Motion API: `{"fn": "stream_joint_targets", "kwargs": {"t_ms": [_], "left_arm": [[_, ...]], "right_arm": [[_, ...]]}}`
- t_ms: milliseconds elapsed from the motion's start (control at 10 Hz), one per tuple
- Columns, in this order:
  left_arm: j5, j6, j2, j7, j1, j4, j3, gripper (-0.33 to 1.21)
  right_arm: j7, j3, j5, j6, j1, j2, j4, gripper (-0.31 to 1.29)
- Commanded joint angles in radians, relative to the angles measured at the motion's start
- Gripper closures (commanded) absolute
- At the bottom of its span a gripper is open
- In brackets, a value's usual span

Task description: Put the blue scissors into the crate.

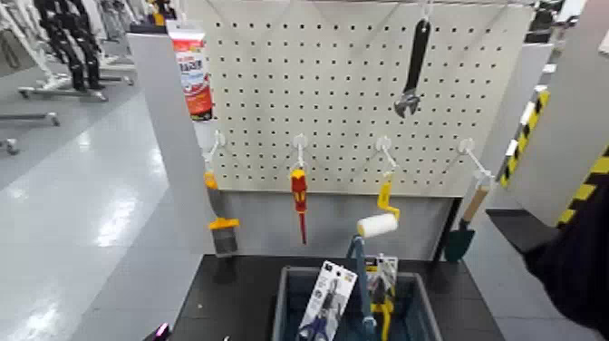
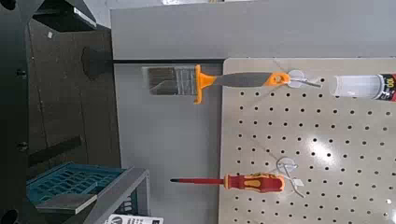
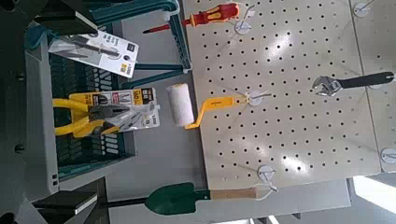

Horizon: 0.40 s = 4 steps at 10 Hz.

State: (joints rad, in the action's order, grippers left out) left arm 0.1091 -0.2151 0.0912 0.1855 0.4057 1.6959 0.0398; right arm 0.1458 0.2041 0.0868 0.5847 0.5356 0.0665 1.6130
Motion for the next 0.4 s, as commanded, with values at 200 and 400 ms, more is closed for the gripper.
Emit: {"fn": "stream_joint_targets", "kwargs": {"t_ms": [200,400], "left_arm": [[0.009,0.0,0.009,0.005,-0.004,-0.005,0.011,0.04],[0.011,0.0,0.013,0.009,-0.005,-0.005,0.014,0.05]], "right_arm": [[-0.003,0.003,-0.006,-0.013,-0.003,0.007,0.005,0.07],[-0.003,0.0,-0.007,-0.02,0.0,0.004,0.01,0.1]]}}
